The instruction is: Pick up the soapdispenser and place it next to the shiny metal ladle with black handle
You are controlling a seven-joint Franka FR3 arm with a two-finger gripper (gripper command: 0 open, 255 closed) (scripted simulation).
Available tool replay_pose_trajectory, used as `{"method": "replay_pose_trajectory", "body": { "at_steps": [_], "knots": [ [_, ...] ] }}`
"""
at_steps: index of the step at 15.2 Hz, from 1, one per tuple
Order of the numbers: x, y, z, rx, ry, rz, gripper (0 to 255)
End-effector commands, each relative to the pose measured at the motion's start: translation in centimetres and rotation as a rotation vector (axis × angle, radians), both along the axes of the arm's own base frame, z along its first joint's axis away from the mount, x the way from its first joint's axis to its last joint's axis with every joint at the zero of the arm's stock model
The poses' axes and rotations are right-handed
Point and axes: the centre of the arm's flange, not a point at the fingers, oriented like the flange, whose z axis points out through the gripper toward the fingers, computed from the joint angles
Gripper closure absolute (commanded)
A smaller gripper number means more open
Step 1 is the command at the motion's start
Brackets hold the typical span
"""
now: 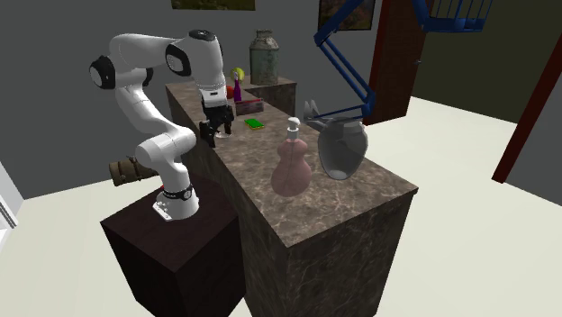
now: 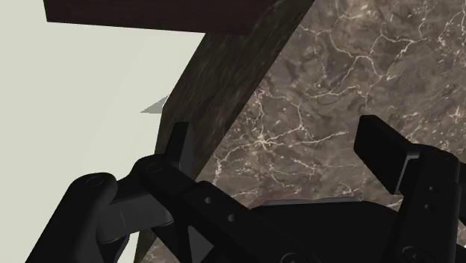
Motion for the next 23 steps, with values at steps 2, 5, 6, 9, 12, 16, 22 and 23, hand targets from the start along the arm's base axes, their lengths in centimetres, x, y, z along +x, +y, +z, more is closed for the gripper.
{"method": "replay_pose_trajectory", "body": {
  "at_steps": [2, 5, 6, 9, 12, 16, 22, 23],
  "knots": [
    [1.1, 0.6, 0.5, -0.006, 0.0, 0.0, 0],
    [4.4, 2.5, 2.0, -0.024, 0.001, -0.002, 0],
    [5.5, 3.1, 2.5, -0.03, 0.001, -0.002, 0],
    [8.9, 5.0, 3.9, -0.049, 0.002, -0.004, 0],
    [12.2, 6.9, 5.3, -0.067, 0.002, -0.005, 0],
    [16.7, 9.5, 7.1, -0.091, 0.003, -0.007, 0],
    [22.8, 13.2, 9.5, -0.125, 0.004, -0.01, 0],
    [22.8, 13.2, 9.0, -0.125, 0.004, -0.01, 0]
  ]
}}
